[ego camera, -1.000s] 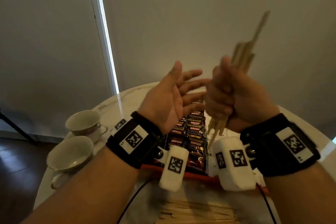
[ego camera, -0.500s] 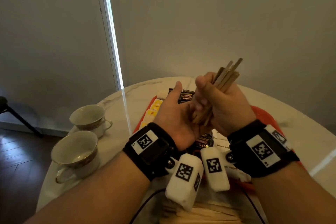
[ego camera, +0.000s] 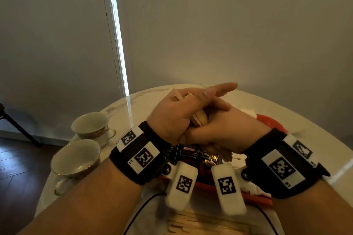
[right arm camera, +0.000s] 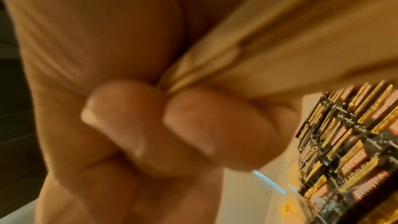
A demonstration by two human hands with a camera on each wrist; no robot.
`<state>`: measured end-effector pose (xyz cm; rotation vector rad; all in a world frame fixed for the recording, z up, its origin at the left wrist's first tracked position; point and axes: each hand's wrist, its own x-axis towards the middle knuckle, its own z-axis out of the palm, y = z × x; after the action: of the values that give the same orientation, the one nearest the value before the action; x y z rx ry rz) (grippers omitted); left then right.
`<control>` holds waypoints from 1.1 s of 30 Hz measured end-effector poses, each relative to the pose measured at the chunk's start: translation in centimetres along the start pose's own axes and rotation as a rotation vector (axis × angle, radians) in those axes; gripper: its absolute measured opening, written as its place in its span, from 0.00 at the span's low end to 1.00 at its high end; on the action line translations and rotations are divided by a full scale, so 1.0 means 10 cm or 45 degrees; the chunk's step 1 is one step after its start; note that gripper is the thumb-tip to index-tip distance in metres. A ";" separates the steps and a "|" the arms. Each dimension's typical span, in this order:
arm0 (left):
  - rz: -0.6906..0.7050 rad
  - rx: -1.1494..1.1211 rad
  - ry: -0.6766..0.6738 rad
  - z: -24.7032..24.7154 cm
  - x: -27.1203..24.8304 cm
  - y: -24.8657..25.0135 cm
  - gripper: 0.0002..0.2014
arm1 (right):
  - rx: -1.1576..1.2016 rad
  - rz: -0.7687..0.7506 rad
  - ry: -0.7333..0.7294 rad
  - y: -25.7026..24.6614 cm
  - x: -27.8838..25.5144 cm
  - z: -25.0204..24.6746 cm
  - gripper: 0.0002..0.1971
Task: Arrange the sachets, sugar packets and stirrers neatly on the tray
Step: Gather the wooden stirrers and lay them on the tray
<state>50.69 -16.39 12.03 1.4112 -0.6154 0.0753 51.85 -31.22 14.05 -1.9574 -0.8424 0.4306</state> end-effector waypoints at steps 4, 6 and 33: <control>0.027 -0.348 0.175 -0.01 0.03 0.04 0.21 | 0.304 0.079 0.064 -0.06 -0.10 -0.12 0.17; 0.080 -0.542 0.354 -0.08 0.07 0.09 0.23 | 0.510 0.135 0.205 -0.02 -0.10 -0.17 0.21; 0.649 0.920 0.795 -0.07 -0.03 0.22 0.35 | 0.961 0.194 0.674 -0.12 0.02 -0.01 0.12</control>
<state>49.83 -15.22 13.83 1.7542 -0.4124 1.1965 51.54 -30.73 15.14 -1.3231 -0.1409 0.2422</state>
